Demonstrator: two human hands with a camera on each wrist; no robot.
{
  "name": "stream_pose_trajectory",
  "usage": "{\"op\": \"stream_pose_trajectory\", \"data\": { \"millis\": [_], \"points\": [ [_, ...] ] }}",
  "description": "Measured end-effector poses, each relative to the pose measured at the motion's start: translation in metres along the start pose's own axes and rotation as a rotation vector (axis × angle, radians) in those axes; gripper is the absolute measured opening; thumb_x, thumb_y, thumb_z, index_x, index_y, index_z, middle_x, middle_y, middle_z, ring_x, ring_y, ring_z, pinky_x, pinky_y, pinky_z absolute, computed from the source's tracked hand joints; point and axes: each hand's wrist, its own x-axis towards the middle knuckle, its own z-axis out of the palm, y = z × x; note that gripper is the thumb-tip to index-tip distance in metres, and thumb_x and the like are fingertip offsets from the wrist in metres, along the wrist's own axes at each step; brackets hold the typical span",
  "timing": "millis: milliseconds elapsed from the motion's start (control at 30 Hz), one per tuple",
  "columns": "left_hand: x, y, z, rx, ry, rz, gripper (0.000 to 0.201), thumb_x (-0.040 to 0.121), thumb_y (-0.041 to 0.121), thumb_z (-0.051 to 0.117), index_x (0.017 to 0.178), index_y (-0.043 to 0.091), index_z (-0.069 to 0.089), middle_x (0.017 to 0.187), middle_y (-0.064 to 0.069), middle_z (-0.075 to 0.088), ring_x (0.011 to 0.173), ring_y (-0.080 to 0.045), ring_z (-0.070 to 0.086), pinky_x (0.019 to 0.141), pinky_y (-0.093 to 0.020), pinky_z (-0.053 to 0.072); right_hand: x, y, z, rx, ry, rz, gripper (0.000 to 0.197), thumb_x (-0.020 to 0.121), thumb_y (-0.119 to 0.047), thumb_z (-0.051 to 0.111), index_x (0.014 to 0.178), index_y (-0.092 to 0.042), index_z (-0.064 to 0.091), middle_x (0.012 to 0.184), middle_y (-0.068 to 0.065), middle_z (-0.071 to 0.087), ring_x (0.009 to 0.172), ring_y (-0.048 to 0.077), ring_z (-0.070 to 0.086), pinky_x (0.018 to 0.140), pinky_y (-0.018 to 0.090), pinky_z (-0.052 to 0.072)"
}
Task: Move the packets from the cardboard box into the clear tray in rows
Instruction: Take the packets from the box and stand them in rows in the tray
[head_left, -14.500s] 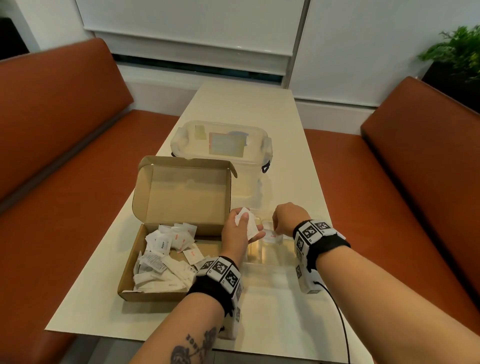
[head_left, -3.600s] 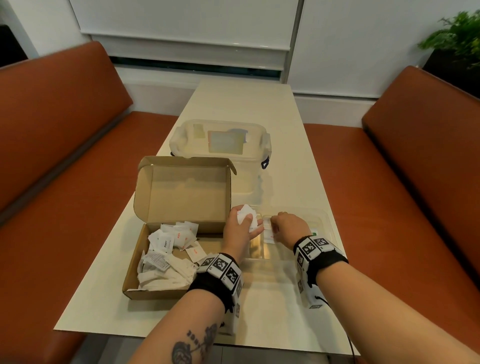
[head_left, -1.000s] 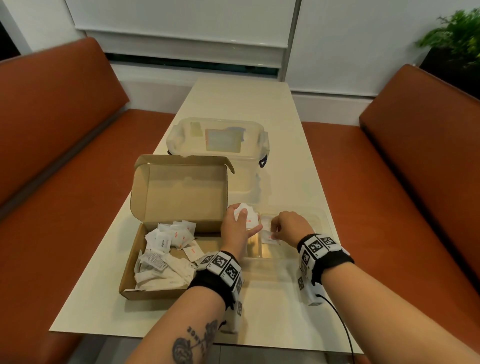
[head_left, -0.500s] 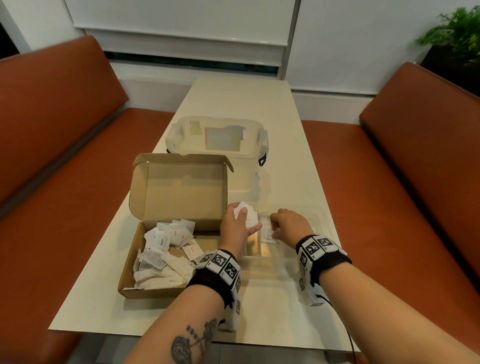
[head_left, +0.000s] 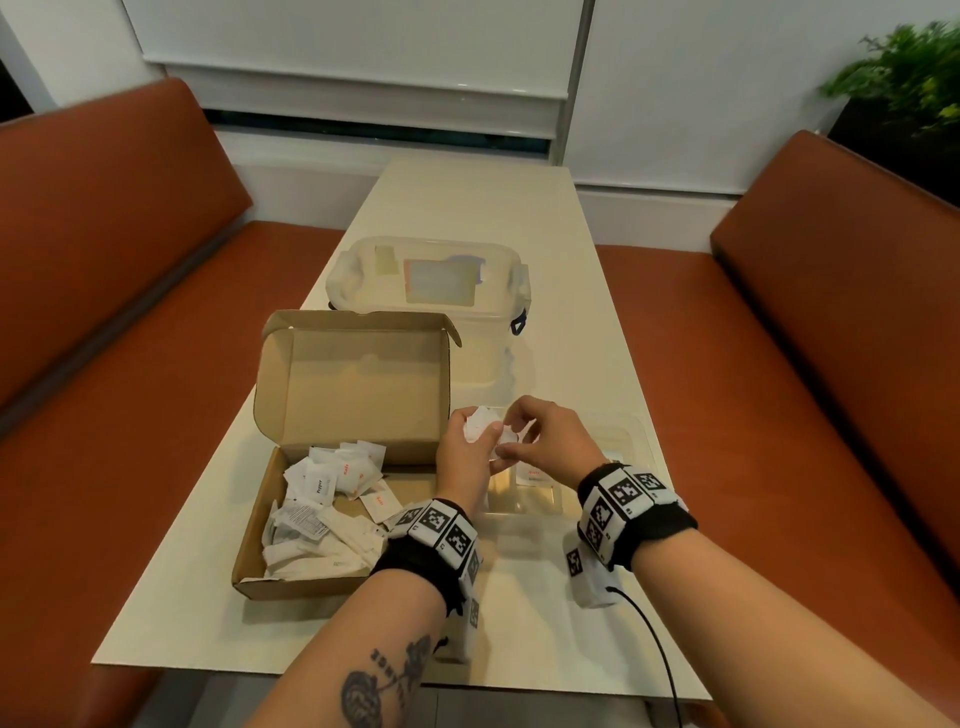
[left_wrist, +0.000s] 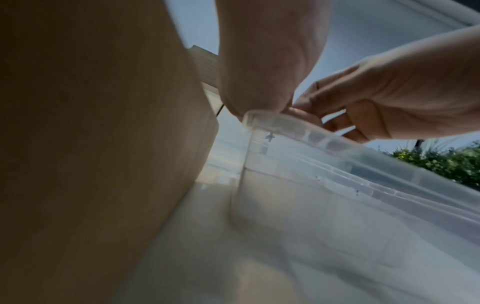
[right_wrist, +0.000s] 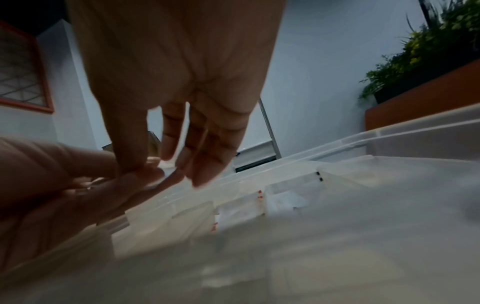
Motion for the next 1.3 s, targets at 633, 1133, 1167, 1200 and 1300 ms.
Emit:
{"op": "stream_pose_trajectory", "data": {
  "millis": [633, 1133, 1167, 1200, 1300],
  "points": [
    [-0.001, 0.01, 0.001, -0.15, 0.048, -0.148, 0.019, 0.1, 0.005, 0.039, 0.107, 0.016, 0.053, 0.113, -0.015, 0.051, 0.106, -0.036, 0.061, 0.06, -0.032, 0.061, -0.002, 0.018, -0.019, 0.226, 0.17, 0.239, 0.019, 0.078, 0.002, 0.067, 0.083, -0.009, 0.053, 0.064, 0.007, 0.06, 0.055, 0.016, 0.058, 0.056, 0.02, 0.05],
    [-0.003, 0.008, 0.002, -0.16, 0.037, -0.111, 0.021, 0.1, 0.005, 0.036, 0.111, 0.015, 0.051, 0.103, -0.011, 0.055, 0.09, -0.027, 0.068, 0.069, -0.033, 0.06, -0.005, 0.03, -0.005, -0.464, -0.081, 0.217, 0.017, 0.081, -0.025, 0.072, 0.089, -0.011, 0.07, 0.102, 0.002, 0.051, 0.092, 0.018, 0.055, 0.074, 0.023, 0.037],
    [-0.003, 0.008, 0.002, -0.161, 0.033, -0.109, 0.022, 0.1, 0.005, 0.036, 0.11, 0.015, 0.052, 0.102, -0.011, 0.055, 0.089, -0.027, 0.068, 0.07, -0.033, 0.06, -0.004, 0.03, -0.005, -0.482, -0.093, 0.208, 0.017, 0.081, -0.025, 0.072, 0.09, -0.011, 0.071, 0.107, 0.003, 0.053, 0.095, 0.019, 0.056, 0.075, 0.023, 0.038],
    [-0.004, 0.008, 0.002, -0.16, 0.03, -0.104, 0.022, 0.1, 0.004, 0.036, 0.108, 0.016, 0.052, 0.102, -0.011, 0.055, 0.089, -0.027, 0.068, 0.071, -0.034, 0.06, -0.004, 0.03, -0.004, -0.5, -0.107, 0.2, 0.017, 0.081, -0.025, 0.072, 0.091, -0.011, 0.071, 0.109, 0.004, 0.053, 0.097, 0.02, 0.057, 0.077, 0.023, 0.039],
    [-0.005, 0.009, 0.001, -0.157, 0.023, -0.093, 0.023, 0.099, 0.004, 0.036, 0.102, 0.019, 0.053, 0.106, -0.012, 0.054, 0.088, -0.027, 0.068, 0.068, -0.033, 0.06, -0.002, 0.029, -0.003, -0.564, -0.14, 0.165, 0.018, 0.082, -0.024, 0.071, 0.095, -0.011, 0.071, 0.113, 0.005, 0.053, 0.101, 0.021, 0.056, 0.079, 0.024, 0.041]
  ]
}}
